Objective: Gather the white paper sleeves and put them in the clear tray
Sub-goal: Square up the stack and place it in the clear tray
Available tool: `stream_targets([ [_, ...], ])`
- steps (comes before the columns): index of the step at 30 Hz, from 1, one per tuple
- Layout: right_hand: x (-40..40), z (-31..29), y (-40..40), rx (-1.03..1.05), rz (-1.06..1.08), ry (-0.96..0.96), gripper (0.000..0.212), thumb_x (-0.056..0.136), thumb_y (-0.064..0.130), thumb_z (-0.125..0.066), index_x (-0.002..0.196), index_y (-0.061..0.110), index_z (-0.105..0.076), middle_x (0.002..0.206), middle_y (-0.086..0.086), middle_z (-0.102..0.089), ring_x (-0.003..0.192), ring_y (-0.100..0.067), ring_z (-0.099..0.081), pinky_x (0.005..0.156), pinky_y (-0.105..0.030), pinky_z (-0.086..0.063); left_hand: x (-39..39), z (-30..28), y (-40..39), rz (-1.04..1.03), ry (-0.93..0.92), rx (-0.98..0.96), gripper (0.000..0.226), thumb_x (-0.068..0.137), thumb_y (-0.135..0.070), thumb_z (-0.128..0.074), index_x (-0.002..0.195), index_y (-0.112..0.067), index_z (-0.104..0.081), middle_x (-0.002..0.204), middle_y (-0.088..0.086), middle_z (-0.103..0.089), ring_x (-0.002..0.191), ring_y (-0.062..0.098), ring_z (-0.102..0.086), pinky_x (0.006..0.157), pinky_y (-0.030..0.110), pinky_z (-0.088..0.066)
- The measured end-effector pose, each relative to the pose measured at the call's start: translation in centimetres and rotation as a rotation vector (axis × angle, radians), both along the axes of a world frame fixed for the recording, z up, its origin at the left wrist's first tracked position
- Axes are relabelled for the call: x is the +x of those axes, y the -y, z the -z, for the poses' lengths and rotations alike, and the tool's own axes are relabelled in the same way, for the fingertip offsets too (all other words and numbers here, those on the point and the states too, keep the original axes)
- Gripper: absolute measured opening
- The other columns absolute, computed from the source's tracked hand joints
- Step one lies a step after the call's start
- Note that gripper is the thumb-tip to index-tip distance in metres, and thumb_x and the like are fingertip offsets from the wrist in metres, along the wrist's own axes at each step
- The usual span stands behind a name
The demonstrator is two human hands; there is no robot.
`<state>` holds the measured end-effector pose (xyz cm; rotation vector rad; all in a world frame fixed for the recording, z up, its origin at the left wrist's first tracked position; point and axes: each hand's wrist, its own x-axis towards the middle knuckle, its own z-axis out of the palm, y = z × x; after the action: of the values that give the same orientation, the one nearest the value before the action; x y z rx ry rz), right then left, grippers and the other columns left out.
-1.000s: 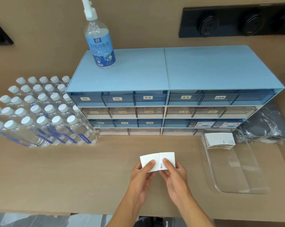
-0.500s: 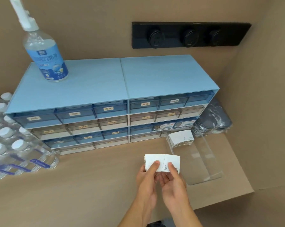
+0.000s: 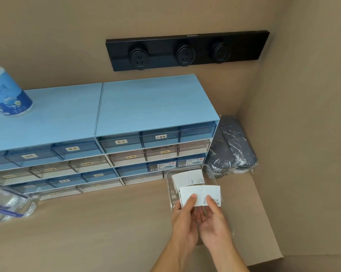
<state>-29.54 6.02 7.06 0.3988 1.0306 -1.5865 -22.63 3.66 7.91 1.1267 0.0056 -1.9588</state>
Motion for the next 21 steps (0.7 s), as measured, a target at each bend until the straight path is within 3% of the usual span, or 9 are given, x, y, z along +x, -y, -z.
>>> stream_targets([
  [3, -1.1, 1.1, 0.7, 0.051, -0.037, -0.001, 0.049, 0.088, 0.012, -0.066, 0.132, -0.005, -0.054, 0.099, -0.014, -0.067, 0.084, -0.021, -0.062, 0.082, -0.028, -0.049, -1.6, 0.8, 0.0, -0.071, 0.021, 0.098, 0.035, 0.085, 0.0, -0.071, 0.118, 0.009, -0.064, 0.101, 0.025, -0.074, 0.071, 0.026, -0.073, 0.063, 0.029, -0.063],
  [6, -1.9, 2.2, 1.5, 0.116, -0.1, -0.009, 0.043, 0.084, 0.011, -0.071, 0.124, -0.001, -0.057, 0.102, -0.018, -0.063, 0.089, -0.025, -0.06, 0.094, -0.037, -0.049, -2.5, 1.8, -0.1, -0.122, 0.039, 0.181, 0.026, 0.085, -0.003, -0.073, 0.107, 0.007, -0.064, 0.081, 0.019, -0.069, 0.066, 0.025, -0.068, 0.084, 0.039, -0.06],
  [7, -2.1, 2.5, 1.7, 0.153, -0.129, -0.001, 0.04, 0.084, 0.013, -0.072, 0.119, 0.002, -0.057, 0.097, -0.017, -0.062, 0.087, -0.025, -0.059, 0.095, -0.039, -0.049, -2.6, 2.1, -0.1, -0.123, 0.061, 0.211, 0.024, 0.085, -0.005, -0.074, 0.105, 0.005, -0.063, 0.08, 0.019, -0.066, 0.067, 0.025, -0.065, 0.084, 0.04, -0.06],
  [9, -2.2, 3.2, 2.1, 0.231, -0.183, 0.032, 0.04, 0.084, 0.016, -0.073, 0.118, 0.002, -0.058, 0.098, -0.017, -0.061, 0.082, -0.025, -0.059, 0.097, -0.042, -0.049, -2.9, 2.5, 0.1, -0.13, 0.133, 0.272, 0.021, 0.086, -0.009, -0.074, 0.1, 0.003, -0.064, 0.077, 0.017, -0.062, 0.062, 0.023, -0.059, 0.059, 0.031, -0.061],
  [11, -2.2, 3.8, 2.5, 0.292, -0.217, 0.062, 0.044, 0.083, 0.018, -0.074, 0.12, -0.001, -0.06, 0.1, -0.018, -0.062, 0.081, -0.025, -0.059, 0.092, -0.04, -0.051, -3.1, 3.2, 0.6, -0.146, 0.209, 0.324, 0.016, 0.086, -0.012, -0.075, 0.087, 0.0, -0.064, 0.062, 0.011, -0.058, 0.049, 0.019, -0.051, 0.041, 0.023, -0.052],
  [14, -2.2, 4.3, 3.1, 0.352, -0.243, 0.082, 0.037, 0.083, 0.019, -0.074, 0.112, 0.0, -0.062, 0.081, -0.013, -0.06, 0.066, -0.021, -0.054, 0.068, -0.033, -0.049, -3.3, 3.8, 1.3, -0.142, 0.264, 0.35, 0.023, 0.086, -0.014, -0.075, 0.072, -0.004, -0.059, 0.052, 0.008, -0.05, 0.039, 0.016, -0.045, 0.036, 0.02, -0.045],
  [21, -2.4, 5.0, 4.1, 0.401, -0.309, 0.065, 0.023, 0.088, 0.021, -0.07, 0.086, -0.001, -0.063, 0.082, -0.015, -0.061, 0.066, -0.022, -0.054, 0.063, -0.03, -0.045, -3.8, 5.2, 2.7, -0.125, 0.358, 0.35, 0.033, 0.087, -0.02, -0.074, 0.067, -0.005, -0.053, 0.05, 0.007, -0.046, 0.028, 0.014, -0.041, 0.031, 0.017, -0.038],
])
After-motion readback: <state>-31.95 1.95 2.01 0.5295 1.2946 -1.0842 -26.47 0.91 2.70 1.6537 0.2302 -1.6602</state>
